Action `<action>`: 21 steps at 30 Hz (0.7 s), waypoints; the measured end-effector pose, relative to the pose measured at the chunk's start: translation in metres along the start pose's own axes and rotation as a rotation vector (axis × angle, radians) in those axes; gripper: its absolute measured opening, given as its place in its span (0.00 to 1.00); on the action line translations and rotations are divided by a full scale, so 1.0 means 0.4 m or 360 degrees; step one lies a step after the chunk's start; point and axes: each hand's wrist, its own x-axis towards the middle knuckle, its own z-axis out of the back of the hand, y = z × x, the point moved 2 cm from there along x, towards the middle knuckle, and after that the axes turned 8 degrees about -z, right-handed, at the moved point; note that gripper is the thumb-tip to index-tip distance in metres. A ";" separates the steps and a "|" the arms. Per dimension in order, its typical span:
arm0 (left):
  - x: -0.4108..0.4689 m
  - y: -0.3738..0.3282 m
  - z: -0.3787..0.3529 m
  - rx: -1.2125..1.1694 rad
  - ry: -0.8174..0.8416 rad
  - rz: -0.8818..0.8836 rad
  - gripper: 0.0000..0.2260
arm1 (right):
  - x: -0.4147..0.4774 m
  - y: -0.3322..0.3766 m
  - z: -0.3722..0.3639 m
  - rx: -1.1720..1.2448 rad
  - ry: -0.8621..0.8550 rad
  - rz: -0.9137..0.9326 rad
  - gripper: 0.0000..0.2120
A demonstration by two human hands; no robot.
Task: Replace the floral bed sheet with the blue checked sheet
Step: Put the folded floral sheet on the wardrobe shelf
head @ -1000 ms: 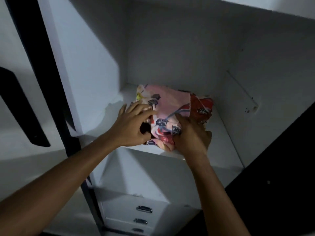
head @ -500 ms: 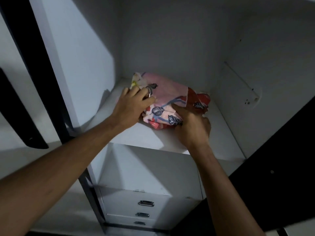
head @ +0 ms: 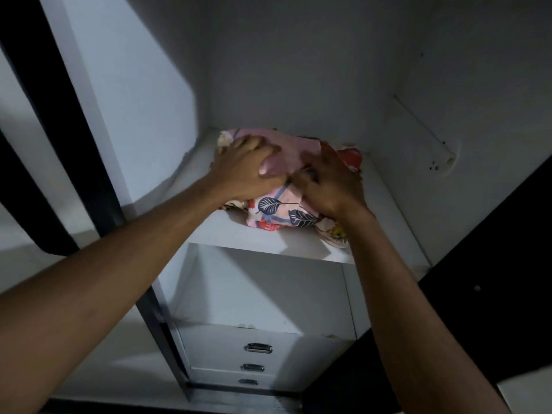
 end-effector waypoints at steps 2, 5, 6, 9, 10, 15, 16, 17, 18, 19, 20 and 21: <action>-0.001 0.013 -0.055 0.0036 0.0233 0.0130 0.34 | 0.020 -0.015 -0.053 -0.0070 0.0210 -0.0089 0.36; -0.017 0.017 -0.075 0.0028 0.0123 0.0149 0.35 | 0.017 -0.029 -0.076 0.0046 0.0190 -0.0118 0.35; -0.022 0.011 -0.068 -0.0006 0.0023 0.0147 0.33 | 0.012 -0.028 -0.070 0.0079 0.0146 -0.0124 0.34; -0.036 -0.006 -0.046 -0.0184 -0.0346 0.0228 0.21 | -0.023 -0.021 -0.036 0.0178 -0.0114 -0.0114 0.22; -0.048 -0.014 -0.040 -0.0238 -0.0450 0.0260 0.18 | -0.047 -0.017 -0.026 0.0216 -0.0210 -0.0095 0.19; -0.142 -0.083 -0.035 -0.0286 -0.0736 0.0278 0.08 | -0.214 -0.017 0.008 0.0294 -0.0411 0.0093 0.10; -0.169 -0.105 -0.038 -0.0288 -0.0785 0.0282 0.08 | -0.248 -0.024 0.008 0.0339 -0.0416 0.0113 0.11; -0.200 -0.131 -0.042 -0.0278 -0.0831 0.0281 0.07 | -0.279 -0.034 0.006 0.0386 -0.0418 0.0126 0.12; -0.232 -0.157 -0.049 -0.0253 -0.0870 0.0285 0.08 | -0.310 -0.042 0.004 0.0438 -0.0415 0.0142 0.12; -0.265 -0.184 -0.058 -0.0222 -0.0894 0.0303 0.09 | -0.339 -0.052 0.000 0.0491 -0.0395 0.0178 0.13; -0.298 -0.212 -0.069 -0.0193 -0.0891 0.0341 0.09 | -0.368 -0.061 -0.006 0.0535 -0.0355 0.0230 0.13; -0.331 -0.239 -0.083 -0.0176 -0.0865 0.0395 0.10 | -0.399 -0.072 -0.011 0.0575 -0.0306 0.0286 0.12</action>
